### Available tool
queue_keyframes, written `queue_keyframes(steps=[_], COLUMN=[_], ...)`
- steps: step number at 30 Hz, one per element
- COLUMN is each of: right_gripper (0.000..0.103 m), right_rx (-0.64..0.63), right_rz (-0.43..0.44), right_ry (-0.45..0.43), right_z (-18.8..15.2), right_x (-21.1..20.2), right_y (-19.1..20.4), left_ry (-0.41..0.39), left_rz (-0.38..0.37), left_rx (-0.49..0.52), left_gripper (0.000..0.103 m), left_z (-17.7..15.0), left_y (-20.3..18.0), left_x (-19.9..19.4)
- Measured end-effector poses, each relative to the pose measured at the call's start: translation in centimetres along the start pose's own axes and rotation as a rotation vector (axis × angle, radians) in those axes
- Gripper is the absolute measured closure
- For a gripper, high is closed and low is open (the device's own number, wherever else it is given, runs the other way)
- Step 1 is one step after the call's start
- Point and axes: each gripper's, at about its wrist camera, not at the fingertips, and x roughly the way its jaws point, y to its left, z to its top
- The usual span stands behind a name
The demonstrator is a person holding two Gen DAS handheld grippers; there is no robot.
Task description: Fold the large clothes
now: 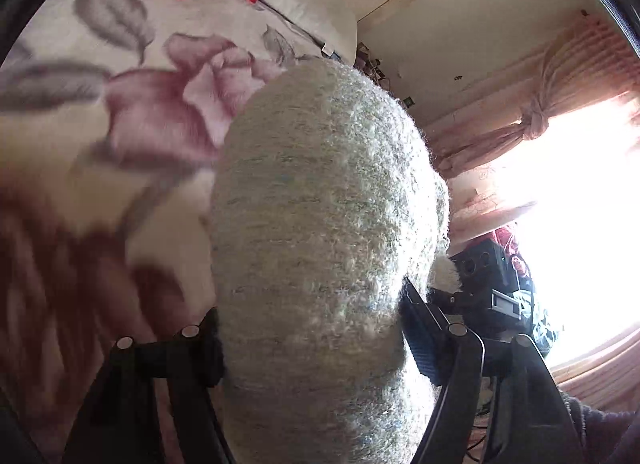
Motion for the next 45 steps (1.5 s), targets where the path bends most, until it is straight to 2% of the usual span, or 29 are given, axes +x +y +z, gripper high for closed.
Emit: queue_keyframes(steps=[2, 5, 7, 10, 12, 14, 16, 17, 18, 20, 22, 25, 28, 33, 39, 45], right_gripper=[0.045, 0.045, 0.045, 0.039, 0.032, 0.025, 0.015, 0.006, 0.006, 0.005, 0.0, 0.0, 0.0, 0.0, 0.0, 0.0], right_rx=[-0.006, 0.002, 0.003, 0.005, 0.013, 0.019, -0.02, -0.048, -0.066, -0.097, -0.14, -0.195, -0.221, -0.259, -0.335, -0.404], right_rz=[-0.037, -0.147, -0.218, -0.238, -0.27, -0.344, -0.483, -0.564, -0.629, -0.755, -0.886, -1.034, -1.092, -1.096, -1.099, -1.107], right_ry=[-0.016, -0.002, 0.019, 0.034, 0.046, 0.036, -0.003, -0.038, -0.067, -0.105, -0.144, -0.212, -0.268, -0.314, -0.369, -0.453], right_z=[4.1, 8.5, 10.1, 10.8, 10.3, 10.3, 9.4, 8.7, 7.8, 5.5, 2.5, -2.4, -6.0, -13.3, -21.2, -29.8], right_x=[1.1, 3.2, 4.2, 3.9, 2.9, 2.8, 1.2, 0.4, -0.6, -1.7, -3.0, -2.8, -3.2, -5.1, -11.2, -18.3], right_y=[-0.3, -1.9, -3.1, -3.9, -3.6, -1.7, 0.4, 1.9, 2.8, 4.9, 6.3, 10.5, 15.2, 23.0, 31.8, 40.6], left_ry=[0.033, 0.132, 0.147, 0.165, 0.176, 0.144, 0.091, 0.064, 0.038, 0.004, -0.039, -0.076, -0.105, -0.166, -0.237, -0.305], left_rz=[0.024, 0.124, 0.097, 0.115, 0.172, 0.274, 0.422, 0.474, 0.53, 0.614, 0.664, 0.714, 0.749, 0.786, 0.821, 0.816], left_rx=[0.008, -0.008, -0.01, 0.021, 0.028, 0.066, 0.148, 0.176, 0.205, 0.251, 0.263, 0.258, 0.235, 0.224, 0.248, 0.282], left_gripper=[0.034, 0.033, 0.031, 0.031, 0.031, 0.031, 0.033, 0.033, 0.031, 0.002, 0.0, 0.0, 0.0, 0.0, 0.0, 0.0], left_z=[2.9, 4.3, 4.3, 3.8, 4.0, 4.5, 3.9, 3.3, 2.7, 1.0, -0.8, -2.8, -3.9, -6.8, -10.6, -14.7], left_y=[3.0, 7.5, 8.9, 8.0, 6.9, 5.1, 2.4, 1.3, 0.3, -2.0, -4.1, -7.2, -10.3, -17.0, -26.1, -34.1], left_x=[2.3, 5.8, 6.1, 5.2, 4.5, 3.1, 1.6, 0.9, 0.3, -1.0, -2.8, -5.4, -8.0, -12.7, -19.2, -25.8])
